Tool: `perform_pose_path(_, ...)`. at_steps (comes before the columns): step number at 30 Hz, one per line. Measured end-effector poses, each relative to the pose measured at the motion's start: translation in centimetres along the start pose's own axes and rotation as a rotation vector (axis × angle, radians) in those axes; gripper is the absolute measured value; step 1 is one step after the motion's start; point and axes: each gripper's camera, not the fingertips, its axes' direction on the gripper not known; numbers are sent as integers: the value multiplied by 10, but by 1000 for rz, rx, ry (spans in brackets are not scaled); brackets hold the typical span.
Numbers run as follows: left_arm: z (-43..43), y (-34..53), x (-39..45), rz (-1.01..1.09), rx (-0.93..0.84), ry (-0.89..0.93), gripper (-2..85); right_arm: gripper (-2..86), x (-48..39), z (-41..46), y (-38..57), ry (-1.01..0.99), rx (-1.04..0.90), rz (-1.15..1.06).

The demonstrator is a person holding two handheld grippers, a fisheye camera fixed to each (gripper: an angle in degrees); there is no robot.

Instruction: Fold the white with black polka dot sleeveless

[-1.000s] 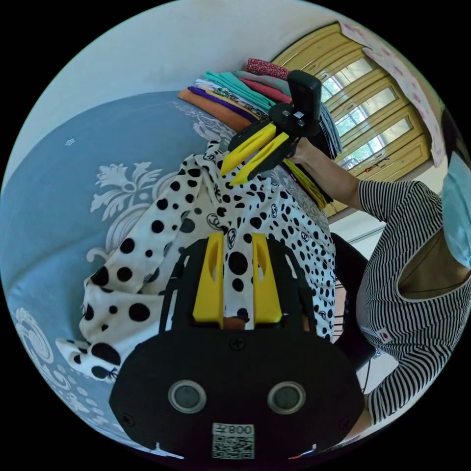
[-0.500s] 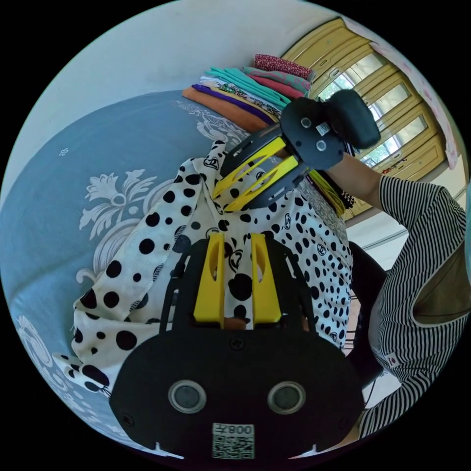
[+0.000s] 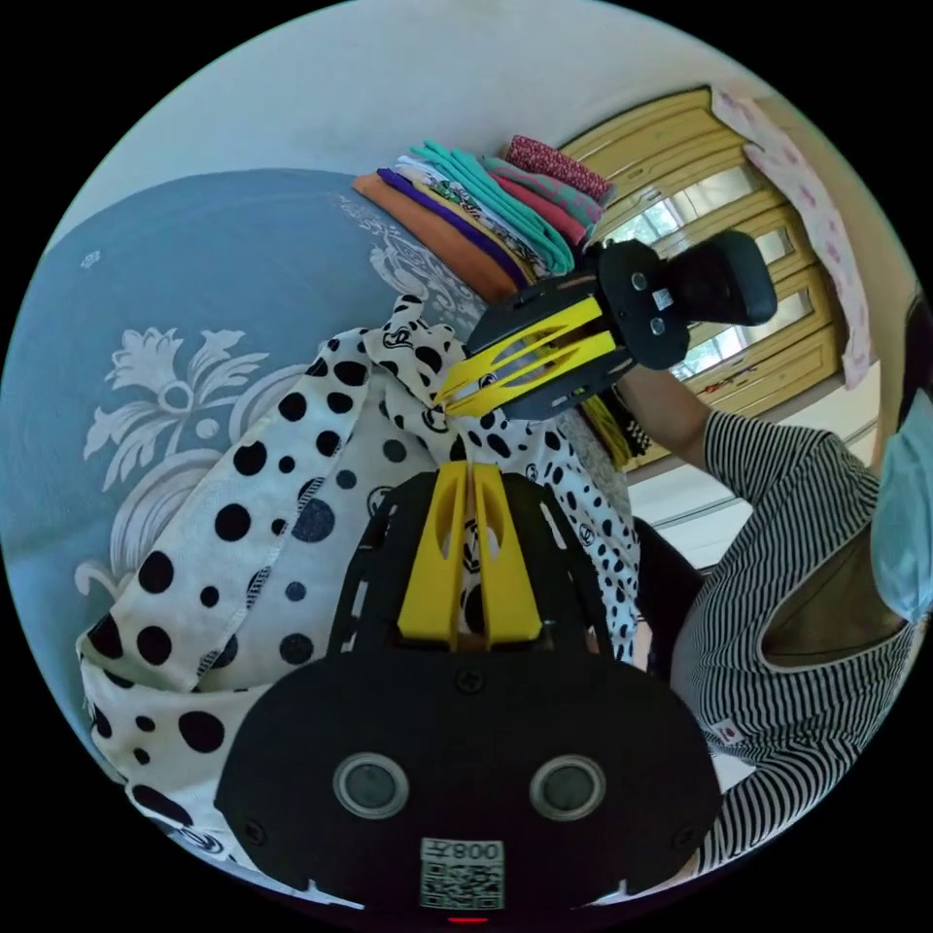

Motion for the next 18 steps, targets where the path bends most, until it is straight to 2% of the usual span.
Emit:
perform_pose_path(6,-12,4,-14,-31,67,-13,75,7,16,9,22,-37,-18,38)
perform_pose_path(10,4,-7,-17,-13,-26,-53,65,10,23,12,36,-64,-48,40)
perform_pose_path(18,2,-1,-36,-57,3,95,59,13,47,14,82,-118,-11,100)
